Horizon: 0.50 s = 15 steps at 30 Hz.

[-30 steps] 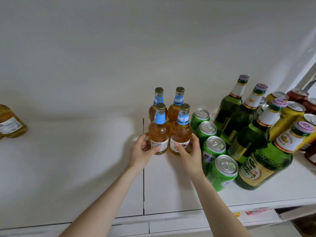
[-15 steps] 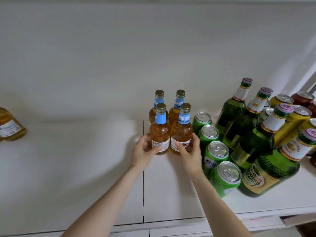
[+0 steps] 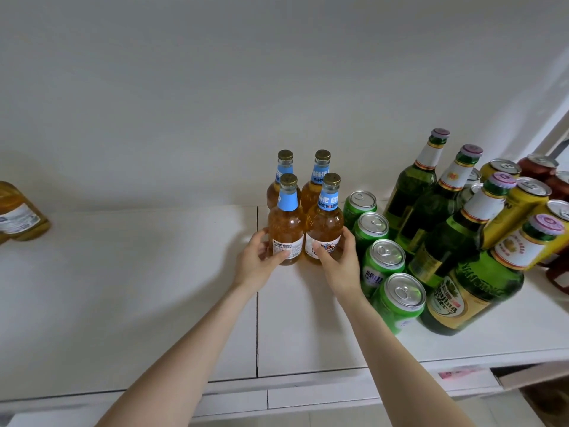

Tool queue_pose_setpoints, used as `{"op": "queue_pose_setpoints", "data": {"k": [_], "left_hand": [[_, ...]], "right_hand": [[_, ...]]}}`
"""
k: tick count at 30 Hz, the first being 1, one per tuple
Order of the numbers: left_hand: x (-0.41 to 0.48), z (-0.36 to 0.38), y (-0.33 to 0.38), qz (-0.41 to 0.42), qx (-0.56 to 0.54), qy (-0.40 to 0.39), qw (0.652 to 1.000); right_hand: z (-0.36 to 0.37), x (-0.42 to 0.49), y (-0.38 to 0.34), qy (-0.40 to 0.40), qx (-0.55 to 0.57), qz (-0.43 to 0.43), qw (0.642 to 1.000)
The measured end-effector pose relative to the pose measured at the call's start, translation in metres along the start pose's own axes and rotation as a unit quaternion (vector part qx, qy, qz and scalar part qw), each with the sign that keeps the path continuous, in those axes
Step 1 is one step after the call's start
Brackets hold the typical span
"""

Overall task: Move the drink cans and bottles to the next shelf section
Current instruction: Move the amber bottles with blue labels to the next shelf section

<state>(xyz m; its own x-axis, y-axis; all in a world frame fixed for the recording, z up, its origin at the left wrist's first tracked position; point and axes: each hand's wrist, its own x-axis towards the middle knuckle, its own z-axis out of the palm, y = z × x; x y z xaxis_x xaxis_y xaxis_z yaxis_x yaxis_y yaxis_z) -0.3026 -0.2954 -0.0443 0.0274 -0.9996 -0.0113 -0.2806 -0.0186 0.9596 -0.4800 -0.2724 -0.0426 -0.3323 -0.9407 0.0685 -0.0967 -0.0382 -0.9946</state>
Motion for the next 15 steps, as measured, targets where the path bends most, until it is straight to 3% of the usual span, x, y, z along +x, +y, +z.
{"op": "queue_pose_setpoints", "data": {"k": [10, 15], "left_hand": [[-0.04, -0.015, -0.002, 0.028, 0.16, -0.003, 0.987], [-0.075, -0.03, -0.002, 0.091, 0.333, 0.024, 0.938]], "right_hand": [[-0.011, -0.042, -0.019, -0.022, -0.173, -0.012, 0.985], [-0.02, -0.069, -0.032, -0.067, -0.321, -0.06, 0.943]]}}
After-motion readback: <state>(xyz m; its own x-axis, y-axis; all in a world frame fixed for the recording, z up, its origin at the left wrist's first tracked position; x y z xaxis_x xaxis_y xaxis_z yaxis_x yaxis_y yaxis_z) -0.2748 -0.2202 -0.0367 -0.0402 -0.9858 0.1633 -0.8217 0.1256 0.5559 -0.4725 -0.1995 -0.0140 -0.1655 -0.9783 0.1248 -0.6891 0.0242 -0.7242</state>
